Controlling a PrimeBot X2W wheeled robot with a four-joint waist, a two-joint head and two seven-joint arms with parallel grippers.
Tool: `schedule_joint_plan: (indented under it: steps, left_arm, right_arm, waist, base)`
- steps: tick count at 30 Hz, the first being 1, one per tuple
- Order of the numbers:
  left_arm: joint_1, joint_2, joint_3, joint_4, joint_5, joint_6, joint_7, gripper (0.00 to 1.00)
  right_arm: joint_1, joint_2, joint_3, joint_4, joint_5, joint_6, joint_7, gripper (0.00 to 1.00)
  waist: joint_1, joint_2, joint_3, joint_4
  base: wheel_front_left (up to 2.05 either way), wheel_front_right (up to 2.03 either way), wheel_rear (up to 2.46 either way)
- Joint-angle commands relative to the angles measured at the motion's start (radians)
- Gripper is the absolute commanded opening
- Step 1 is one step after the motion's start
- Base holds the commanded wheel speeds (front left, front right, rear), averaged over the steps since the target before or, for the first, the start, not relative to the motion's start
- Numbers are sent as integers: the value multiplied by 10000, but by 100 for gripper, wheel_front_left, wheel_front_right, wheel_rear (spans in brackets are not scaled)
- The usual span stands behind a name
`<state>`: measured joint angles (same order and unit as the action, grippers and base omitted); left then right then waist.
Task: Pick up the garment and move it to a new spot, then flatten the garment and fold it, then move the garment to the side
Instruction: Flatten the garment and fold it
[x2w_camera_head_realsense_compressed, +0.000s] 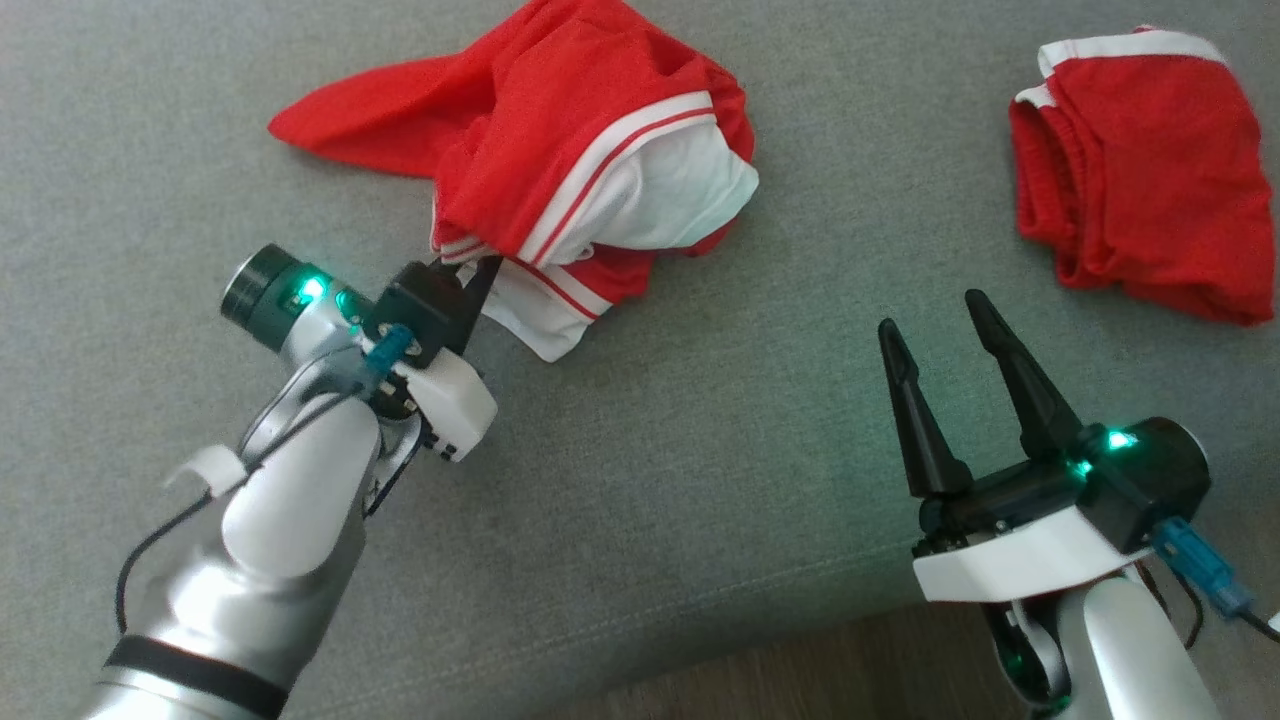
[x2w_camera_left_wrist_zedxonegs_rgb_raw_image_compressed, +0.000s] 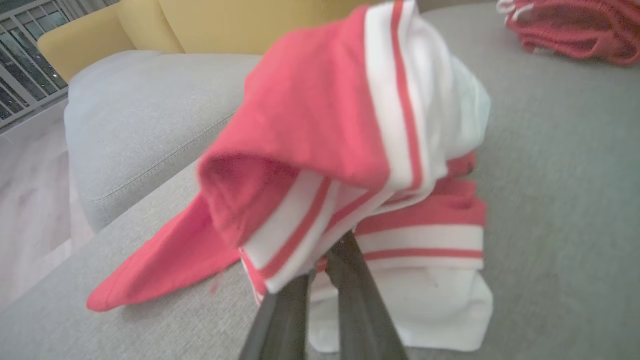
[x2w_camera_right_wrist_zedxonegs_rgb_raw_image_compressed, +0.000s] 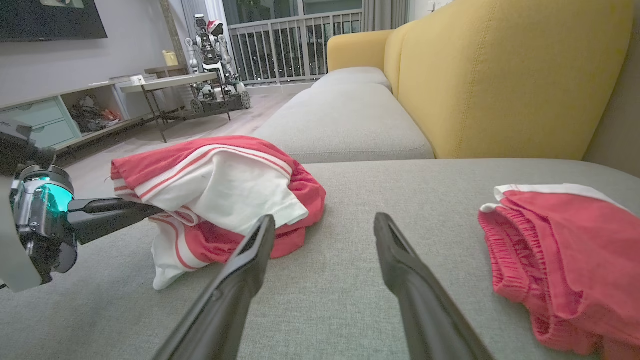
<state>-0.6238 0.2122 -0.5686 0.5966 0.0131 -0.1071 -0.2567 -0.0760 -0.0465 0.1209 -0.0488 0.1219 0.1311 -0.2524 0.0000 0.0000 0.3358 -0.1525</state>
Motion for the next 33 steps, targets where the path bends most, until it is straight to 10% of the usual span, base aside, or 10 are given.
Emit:
schedule_joint_plan:
  steps: [1, 9, 16, 23, 33]
  left_arm:
    - [-352, 258, 295, -452, -217, -55, -51, 0]
    - [-197, -121, -888, -1004, -5568, -231, 20, 0]
    - [-1318, 29, -783, -2737, -10983, -234, 2416, 0]
    - [-3766, -768, 656, -3281, -12720, 1263, 3663, 0]
    - [-5873, -1382, 3085, -2726, -13951, 2876, 2259, 0]
  right_arm:
    - [-174, -37, 158, -352, 71, -4, -94, 100]
    - [67, -37, 369, -47, 657, -4, -94, 100]
    - [141, -37, 795, 141, 1207, -4, -94, 100]
    - [188, -37, 860, 283, 1818, -4, -94, 100]
    - [228, -37, 709, 334, 1625, -4, -94, 100]
  waist:
    - [0, 0, -101, 2]
    - [0, 0, -1118, -168]
    - [0, 0, -1885, -562]
    - [0, 0, -2177, -854]
    - [0, 0, -2380, -582]
  base:
    - [0, 0, 0]
    - [0, 0, 0]
    - [0, 0, 0]
    - [0, 0, 0]
    - [0, 0, 0]
